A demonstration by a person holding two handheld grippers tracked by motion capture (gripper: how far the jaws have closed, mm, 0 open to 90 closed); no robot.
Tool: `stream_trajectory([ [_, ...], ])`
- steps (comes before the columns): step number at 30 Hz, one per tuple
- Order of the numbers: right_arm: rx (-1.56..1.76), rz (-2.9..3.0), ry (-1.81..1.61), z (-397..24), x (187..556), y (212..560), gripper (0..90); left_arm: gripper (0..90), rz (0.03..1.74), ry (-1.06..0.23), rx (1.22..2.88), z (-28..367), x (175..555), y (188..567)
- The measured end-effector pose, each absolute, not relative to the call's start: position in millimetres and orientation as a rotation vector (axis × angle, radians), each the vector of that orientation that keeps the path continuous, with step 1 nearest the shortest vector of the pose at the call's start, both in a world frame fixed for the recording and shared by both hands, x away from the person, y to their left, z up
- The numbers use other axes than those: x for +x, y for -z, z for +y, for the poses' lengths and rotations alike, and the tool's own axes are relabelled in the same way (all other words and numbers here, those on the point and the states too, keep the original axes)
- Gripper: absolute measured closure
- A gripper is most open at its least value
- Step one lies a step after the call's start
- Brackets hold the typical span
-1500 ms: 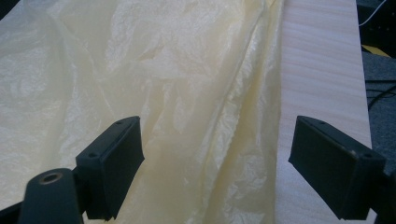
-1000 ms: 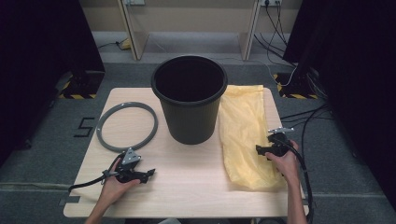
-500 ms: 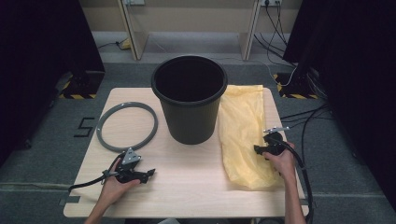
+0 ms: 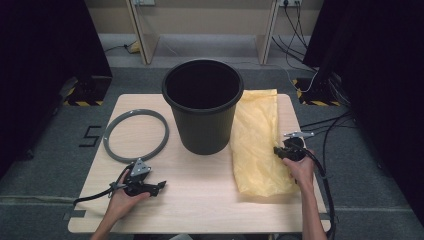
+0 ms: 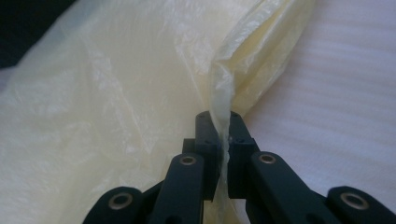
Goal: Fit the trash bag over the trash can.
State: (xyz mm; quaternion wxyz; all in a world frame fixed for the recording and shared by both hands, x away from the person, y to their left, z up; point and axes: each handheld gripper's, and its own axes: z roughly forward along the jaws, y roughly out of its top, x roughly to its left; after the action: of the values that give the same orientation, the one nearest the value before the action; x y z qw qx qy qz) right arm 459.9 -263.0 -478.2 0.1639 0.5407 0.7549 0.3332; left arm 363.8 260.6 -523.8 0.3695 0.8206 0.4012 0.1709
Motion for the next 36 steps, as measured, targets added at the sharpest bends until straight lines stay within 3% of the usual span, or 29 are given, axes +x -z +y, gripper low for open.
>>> stream_trajectory([
  [36, 1.372, 1.888, -1.283, -252, 524, 277, 88.9, 14.4, 1.032, -0.436, 2.104, 261, 364, 524],
])
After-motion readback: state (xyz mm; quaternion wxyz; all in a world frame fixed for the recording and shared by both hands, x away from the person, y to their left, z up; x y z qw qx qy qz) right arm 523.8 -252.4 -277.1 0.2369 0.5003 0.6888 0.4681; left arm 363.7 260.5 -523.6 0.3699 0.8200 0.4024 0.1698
